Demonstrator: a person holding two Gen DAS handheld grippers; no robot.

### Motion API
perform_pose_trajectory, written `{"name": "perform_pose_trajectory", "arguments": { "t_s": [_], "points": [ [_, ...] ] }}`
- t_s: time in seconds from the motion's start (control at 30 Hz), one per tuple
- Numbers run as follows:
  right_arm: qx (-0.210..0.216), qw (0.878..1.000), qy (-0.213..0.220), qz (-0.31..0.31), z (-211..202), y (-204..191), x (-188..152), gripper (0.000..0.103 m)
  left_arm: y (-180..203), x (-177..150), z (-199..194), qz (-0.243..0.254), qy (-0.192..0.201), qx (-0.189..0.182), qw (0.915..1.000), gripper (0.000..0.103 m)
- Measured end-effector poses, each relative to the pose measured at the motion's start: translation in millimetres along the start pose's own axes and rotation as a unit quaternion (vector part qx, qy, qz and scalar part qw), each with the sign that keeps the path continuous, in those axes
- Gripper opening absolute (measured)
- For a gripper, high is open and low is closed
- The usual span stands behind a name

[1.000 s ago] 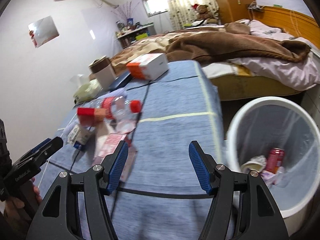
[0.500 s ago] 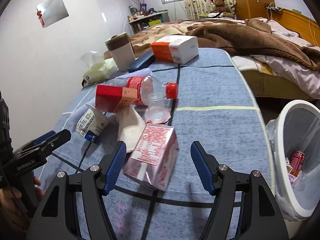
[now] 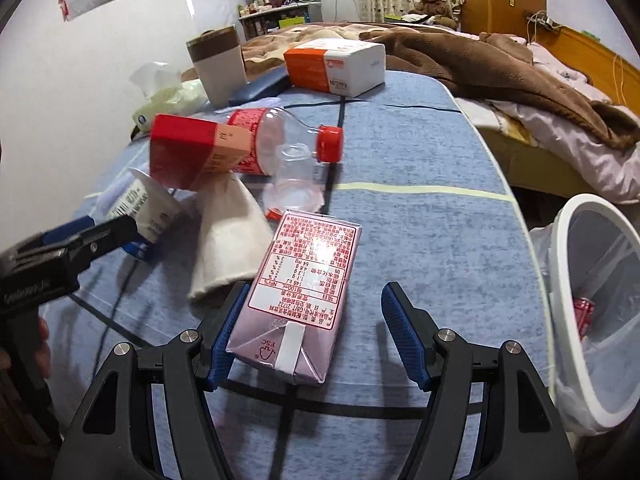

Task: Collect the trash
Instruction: 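Grasp the yogurt cup with the left tool while the right tool grasps the pink milk carton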

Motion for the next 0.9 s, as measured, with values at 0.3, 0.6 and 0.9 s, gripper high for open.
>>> {"name": "perform_pose_trajectory", "arguments": {
  "t_s": [0.3,0.6,0.9],
  "points": [
    [0.003,1.000,0.014,0.000,-4,15,1,0.069,1,10,18,0.000,-0.016,-0.012,0.9998,0.081],
    [0.033,0.999,0.019,0.004,-1,19,0,0.060,3,7,29,0.001,-0.030,-0.022,0.9993,0.055],
    [0.038,0.999,0.028,-0.010,-3,13,0,0.045,1,3,24,-0.006,-0.017,-0.020,0.9997,0.055]
  ]
}}
Point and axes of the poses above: each gripper's, at about its wrist camera, not at the fingertips, and z roughly the way its jaws point, y to its right, x to its top, the point moved 2 cm from there along z, roughly the way its jaws point, and after that the axes turned 12 degrees about -y, right-handed, at the moved point
